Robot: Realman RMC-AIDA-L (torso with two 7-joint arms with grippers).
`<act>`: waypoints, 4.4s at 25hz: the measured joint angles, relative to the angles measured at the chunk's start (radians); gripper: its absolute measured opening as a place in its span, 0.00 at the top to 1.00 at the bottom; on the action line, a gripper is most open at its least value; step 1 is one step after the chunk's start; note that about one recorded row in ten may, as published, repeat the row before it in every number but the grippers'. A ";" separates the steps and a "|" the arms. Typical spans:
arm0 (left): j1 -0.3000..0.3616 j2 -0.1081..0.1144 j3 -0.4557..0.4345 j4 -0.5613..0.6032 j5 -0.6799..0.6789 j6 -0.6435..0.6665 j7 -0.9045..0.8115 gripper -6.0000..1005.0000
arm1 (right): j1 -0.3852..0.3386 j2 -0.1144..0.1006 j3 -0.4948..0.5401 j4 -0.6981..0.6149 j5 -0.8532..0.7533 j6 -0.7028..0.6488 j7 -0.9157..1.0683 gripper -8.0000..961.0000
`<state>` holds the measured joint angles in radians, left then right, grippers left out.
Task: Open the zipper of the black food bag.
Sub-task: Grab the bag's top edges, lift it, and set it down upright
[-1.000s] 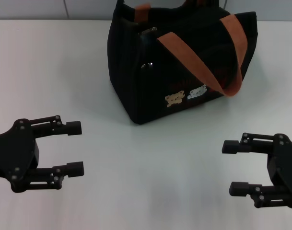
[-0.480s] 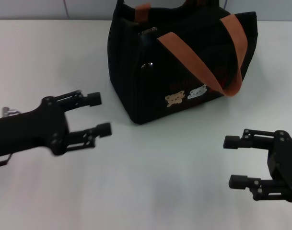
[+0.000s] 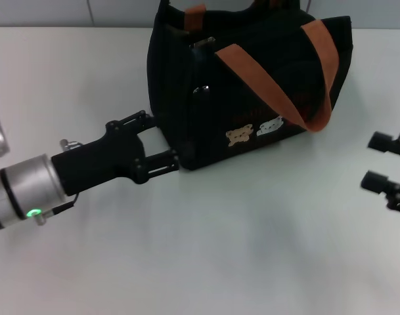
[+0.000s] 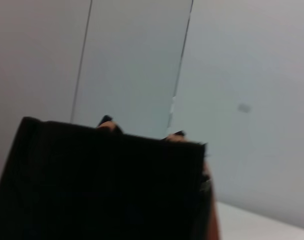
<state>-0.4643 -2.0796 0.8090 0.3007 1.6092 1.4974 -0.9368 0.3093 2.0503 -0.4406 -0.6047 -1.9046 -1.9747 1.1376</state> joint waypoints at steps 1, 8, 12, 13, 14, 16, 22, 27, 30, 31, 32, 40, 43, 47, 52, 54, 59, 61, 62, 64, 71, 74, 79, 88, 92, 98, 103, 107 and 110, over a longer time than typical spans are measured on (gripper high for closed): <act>-0.010 -0.001 0.000 -0.025 -0.012 -0.021 0.030 0.27 | -0.006 0.000 0.018 0.000 0.002 0.000 0.000 0.24; -0.062 -0.001 -0.001 -0.161 -0.141 -0.117 0.198 0.28 | -0.017 0.005 0.046 0.001 0.004 -0.005 -0.001 0.24; -0.087 0.000 0.005 -0.199 -0.156 -0.121 0.217 0.29 | -0.018 0.005 0.046 0.005 0.005 -0.003 -0.001 0.24; -0.101 0.000 0.006 -0.216 -0.155 -0.127 0.221 0.29 | -0.018 0.005 0.047 0.005 0.005 -0.003 -0.001 0.24; -0.106 0.000 0.007 -0.223 -0.155 -0.129 0.223 0.29 | -0.017 0.005 0.047 0.005 0.006 -0.004 -0.001 0.24; -0.127 0.000 0.001 -0.262 -0.156 -0.146 0.252 0.29 | -0.015 0.005 0.047 0.005 0.006 -0.004 -0.001 0.24; -0.147 0.000 -0.022 -0.295 -0.156 -0.176 0.290 0.30 | -0.007 0.005 0.048 0.005 0.007 -0.001 -0.001 0.24; -0.152 -0.001 -0.037 -0.302 -0.157 -0.189 0.344 0.34 | 0.000 0.007 0.050 0.005 0.008 0.001 -0.001 0.24; -0.153 0.000 -0.037 -0.303 -0.153 -0.191 0.346 0.45 | 0.006 0.007 0.056 0.005 0.009 0.002 -0.001 0.24; -0.153 0.000 -0.037 -0.303 -0.152 -0.191 0.346 0.48 | 0.009 0.007 0.059 0.005 0.009 0.002 -0.001 0.24; -0.153 -0.001 -0.037 -0.303 -0.152 -0.191 0.346 0.52 | 0.012 0.007 0.062 0.005 0.009 0.002 -0.001 0.24; -0.148 -0.001 -0.038 -0.300 -0.155 -0.187 0.346 0.82 | 0.027 0.007 0.065 0.005 0.009 0.015 -0.001 0.24; -0.148 -0.001 -0.039 -0.298 -0.155 -0.187 0.346 0.87 | 0.033 0.007 0.065 0.005 0.009 0.019 -0.001 0.24; -0.148 -0.001 -0.039 -0.297 -0.155 -0.188 0.346 0.87 | 0.035 0.007 0.065 0.005 0.009 0.028 -0.001 0.24; -0.145 -0.001 -0.039 -0.292 -0.156 -0.187 0.346 0.88 | 0.042 0.007 0.065 0.005 0.009 0.037 -0.001 0.24; -0.144 -0.001 -0.039 -0.291 -0.156 -0.186 0.346 0.88 | 0.044 0.007 0.065 0.005 0.009 0.040 -0.001 0.24; -0.142 0.000 -0.039 -0.289 -0.157 -0.185 0.346 0.88 | 0.048 0.007 0.065 0.005 0.009 0.047 -0.001 0.24; -0.140 0.000 -0.039 -0.286 -0.157 -0.181 0.346 0.88 | 0.049 0.007 0.065 0.005 0.009 0.052 -0.001 0.24; -0.137 0.000 -0.039 -0.281 -0.156 -0.175 0.344 0.88 | 0.051 0.007 0.067 0.005 0.009 0.053 -0.001 0.24; -0.116 0.003 -0.039 -0.259 -0.156 -0.148 0.339 0.88 | 0.052 0.007 0.070 0.005 0.009 0.053 -0.001 0.24; 0.096 0.016 -0.039 0.043 -0.154 0.038 0.243 0.88 | 0.055 0.009 0.088 0.006 0.009 0.053 -0.001 0.24; 0.174 0.036 -0.039 0.199 -0.149 0.103 0.183 0.88 | 0.057 0.012 0.089 0.008 0.017 0.047 -0.001 0.24; 0.229 0.100 -0.063 0.390 -0.151 0.276 0.069 0.88 | 0.060 0.013 0.089 0.009 0.023 0.039 -0.001 0.24; 0.218 0.072 -0.081 0.730 -0.004 0.426 -0.096 0.88 | 0.056 0.026 0.079 0.047 0.023 0.033 -0.001 0.24; 0.188 0.028 -0.080 0.745 0.087 0.426 -0.085 0.89 | 0.060 0.027 0.075 0.091 0.015 0.051 -0.001 0.24; 0.167 0.010 -0.022 0.735 0.087 0.442 -0.049 0.89 | 0.090 0.027 0.059 0.224 0.011 0.169 -0.062 0.24; 0.152 0.008 0.008 0.693 0.037 0.445 -0.022 0.89 | 0.147 0.032 0.018 0.383 0.011 0.308 -0.136 0.24; 0.147 0.008 0.011 0.656 0.008 0.447 0.015 0.89 | 0.221 0.038 -0.023 0.554 0.011 0.422 -0.231 0.24; 0.139 0.009 0.012 0.635 0.006 0.447 0.028 0.89 | 0.262 0.039 -0.030 0.630 0.011 0.469 -0.290 0.24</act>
<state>-0.3257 -2.0708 0.8206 0.9362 1.6148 1.9439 -0.9086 0.5710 2.0891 -0.4705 0.0249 -1.8937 -1.5062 0.8472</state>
